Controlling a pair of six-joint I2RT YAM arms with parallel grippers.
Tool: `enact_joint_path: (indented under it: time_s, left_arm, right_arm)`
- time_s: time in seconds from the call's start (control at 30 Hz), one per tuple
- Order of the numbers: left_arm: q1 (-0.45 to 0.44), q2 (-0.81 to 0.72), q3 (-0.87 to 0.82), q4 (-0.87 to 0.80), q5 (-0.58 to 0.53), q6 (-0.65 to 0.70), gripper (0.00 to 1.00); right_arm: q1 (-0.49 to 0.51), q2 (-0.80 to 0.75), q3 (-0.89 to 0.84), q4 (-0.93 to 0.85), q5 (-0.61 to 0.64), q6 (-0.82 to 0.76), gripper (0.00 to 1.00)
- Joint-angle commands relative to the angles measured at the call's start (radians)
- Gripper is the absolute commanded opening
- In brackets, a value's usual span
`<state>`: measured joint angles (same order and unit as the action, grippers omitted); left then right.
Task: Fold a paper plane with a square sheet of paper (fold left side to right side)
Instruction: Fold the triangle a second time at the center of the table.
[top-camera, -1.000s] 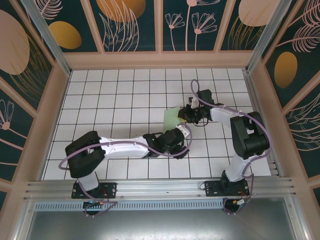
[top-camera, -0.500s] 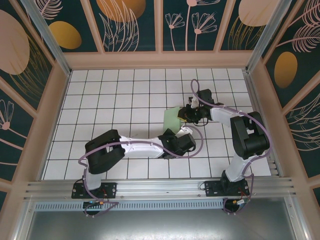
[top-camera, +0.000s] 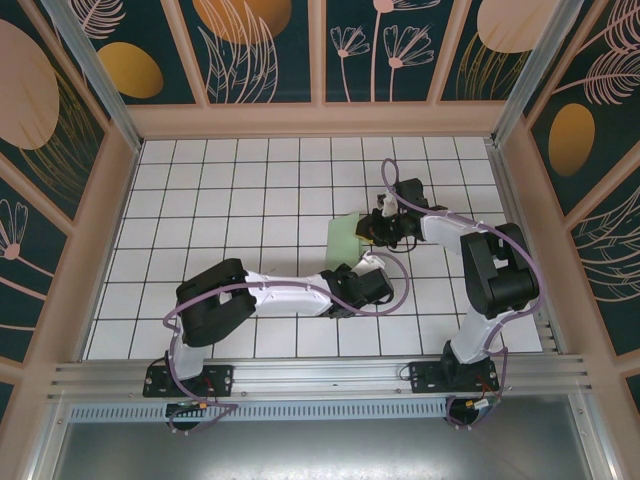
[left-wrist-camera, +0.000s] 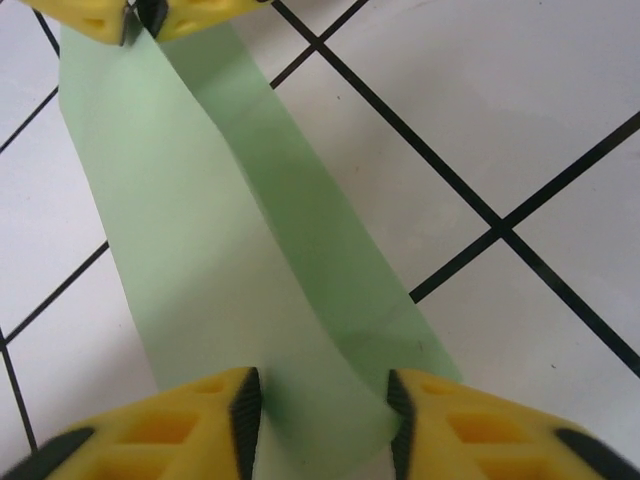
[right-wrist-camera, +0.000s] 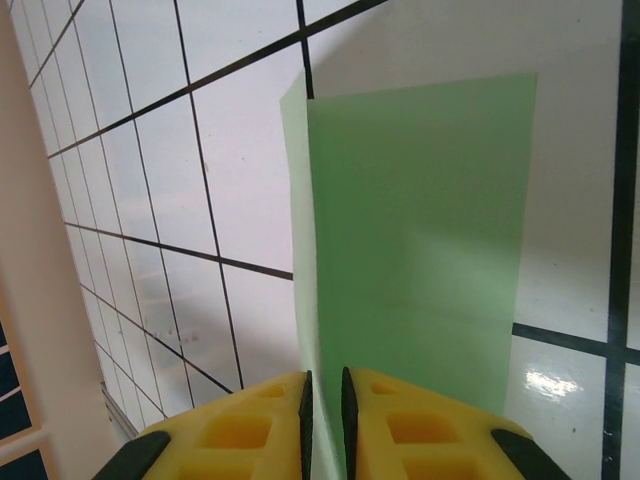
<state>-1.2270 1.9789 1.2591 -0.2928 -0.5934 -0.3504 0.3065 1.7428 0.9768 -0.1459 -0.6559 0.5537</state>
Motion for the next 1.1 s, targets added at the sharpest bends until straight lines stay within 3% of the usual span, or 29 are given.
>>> enact_joint_path:
  time_s: [0.0, 0.27, 0.6, 0.8, 0.97, 1.07]
  left_arm:
    - [-0.008, -0.054, -0.001, -0.006, -0.007, 0.042, 0.3]
    - [0.029, -0.103, -0.004, 0.013, 0.162, 0.037, 0.0]
    - [0.154, -0.197, -0.074, 0.129, 0.519, -0.009, 0.0]
    - [0.224, -0.227, -0.123, 0.212, 0.721, -0.029, 0.0]
    - [0.294, -0.245, -0.167, 0.252, 0.813, -0.055, 0.0]
    - [0.337, -0.259, -0.204, 0.312, 0.891, -0.076, 0.0]
  right_arm:
    - [-0.009, -0.008, 0.027, -0.042, 0.013, -0.026, 0.2]
    - [-0.01, -0.047, 0.025, -0.013, 0.017, -0.05, 0.24]
    - [-0.07, -0.303, -0.092, 0.072, 0.114, -0.053, 0.57]
    - [-0.081, -0.44, -0.241, 0.093, 0.13, -0.049, 0.58]
    - [-0.071, -0.514, -0.367, 0.146, 0.11, -0.014, 0.57]
    - [-0.051, -0.534, -0.417, 0.163, 0.109, 0.002, 0.52]
